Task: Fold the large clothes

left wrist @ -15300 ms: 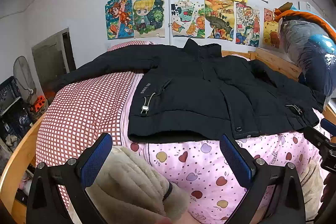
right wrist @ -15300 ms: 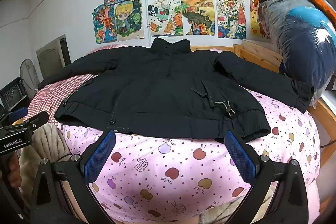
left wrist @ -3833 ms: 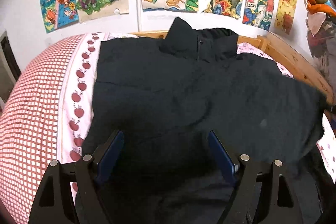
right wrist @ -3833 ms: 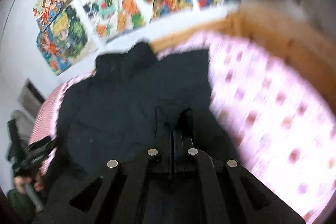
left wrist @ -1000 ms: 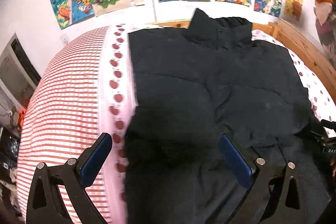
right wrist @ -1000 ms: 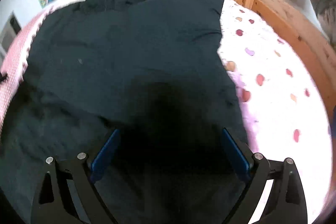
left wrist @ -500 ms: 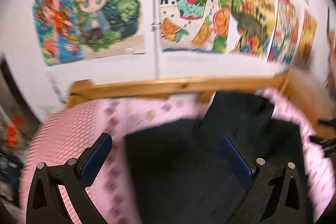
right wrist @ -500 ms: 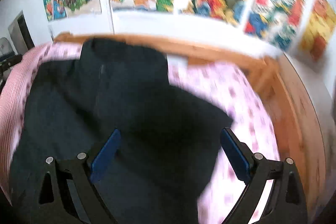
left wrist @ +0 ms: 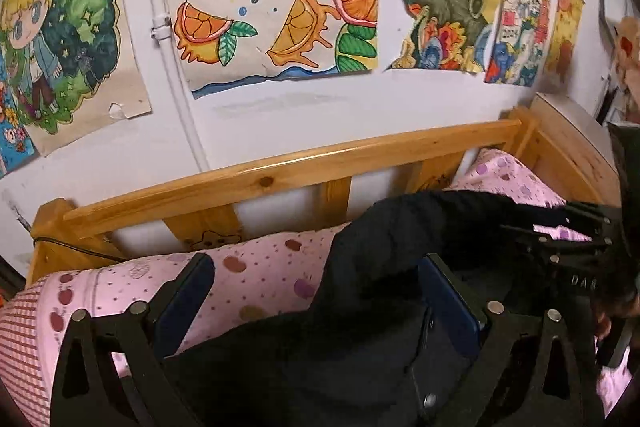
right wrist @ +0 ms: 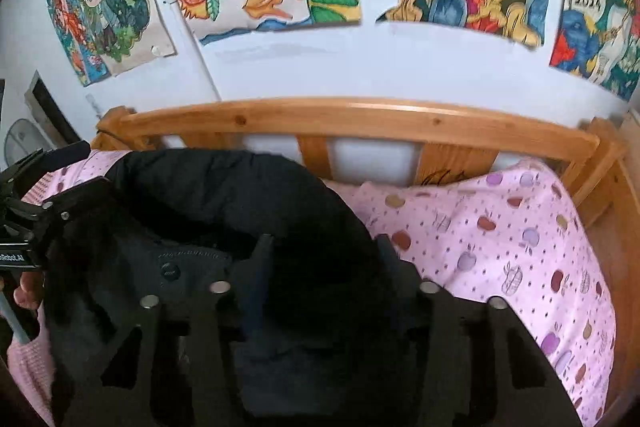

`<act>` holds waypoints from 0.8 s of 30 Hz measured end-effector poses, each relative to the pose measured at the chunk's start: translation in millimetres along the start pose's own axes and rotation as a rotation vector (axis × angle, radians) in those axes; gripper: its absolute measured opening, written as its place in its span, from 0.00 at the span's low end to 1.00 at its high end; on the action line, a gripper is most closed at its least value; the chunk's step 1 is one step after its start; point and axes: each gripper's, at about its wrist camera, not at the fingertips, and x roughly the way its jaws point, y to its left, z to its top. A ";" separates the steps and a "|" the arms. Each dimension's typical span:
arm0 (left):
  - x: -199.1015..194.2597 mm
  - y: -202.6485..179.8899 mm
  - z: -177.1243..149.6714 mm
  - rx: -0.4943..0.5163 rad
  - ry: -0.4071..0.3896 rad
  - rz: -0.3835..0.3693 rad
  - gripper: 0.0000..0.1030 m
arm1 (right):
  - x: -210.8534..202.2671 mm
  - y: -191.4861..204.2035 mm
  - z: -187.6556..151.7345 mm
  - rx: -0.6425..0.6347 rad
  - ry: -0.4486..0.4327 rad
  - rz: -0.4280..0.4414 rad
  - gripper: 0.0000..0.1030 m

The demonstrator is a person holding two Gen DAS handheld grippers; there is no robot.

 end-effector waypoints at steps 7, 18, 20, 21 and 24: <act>-3.5 23.6 -9.1 -0.120 0.039 -0.046 0.06 | -27.7 -6.2 -3.8 -0.004 -0.068 -0.019 0.06; -115.9 55.7 -80.0 -0.192 -0.134 -0.276 0.05 | -151.0 -12.7 -74.9 -0.008 -0.267 0.142 0.05; -126.1 55.0 -96.7 -0.170 -0.127 -0.301 0.05 | -154.8 -16.9 -98.2 -0.023 -0.257 0.152 0.05; -128.1 54.3 -109.6 -0.163 -0.101 -0.314 0.05 | -153.0 -18.5 -106.8 -0.029 -0.245 0.145 0.05; -121.0 49.5 -136.7 -0.153 -0.042 -0.337 0.05 | -138.6 -25.6 -135.1 -0.050 -0.187 0.118 0.05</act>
